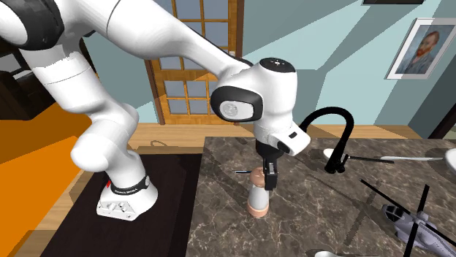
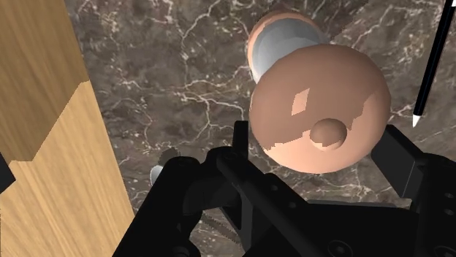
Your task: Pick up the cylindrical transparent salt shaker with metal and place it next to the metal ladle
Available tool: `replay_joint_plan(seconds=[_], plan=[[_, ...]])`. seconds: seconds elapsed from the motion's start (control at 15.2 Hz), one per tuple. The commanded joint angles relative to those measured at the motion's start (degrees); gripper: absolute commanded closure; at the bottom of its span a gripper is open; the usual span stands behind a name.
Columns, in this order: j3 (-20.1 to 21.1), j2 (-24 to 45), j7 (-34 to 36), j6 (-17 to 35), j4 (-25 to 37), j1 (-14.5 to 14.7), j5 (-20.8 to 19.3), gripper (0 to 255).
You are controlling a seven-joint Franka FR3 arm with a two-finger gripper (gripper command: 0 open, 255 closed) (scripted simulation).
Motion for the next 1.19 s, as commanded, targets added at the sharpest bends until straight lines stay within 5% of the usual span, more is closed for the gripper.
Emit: replay_joint_plan(seconds=[0.0,1.12], plan=[[0.04,-0.64,0.08,-1.24,0.57,-0.03,-0.1,255],[0.57,-5.15,0.67,-14.87,9.73,-0.04,-0.56,255]])
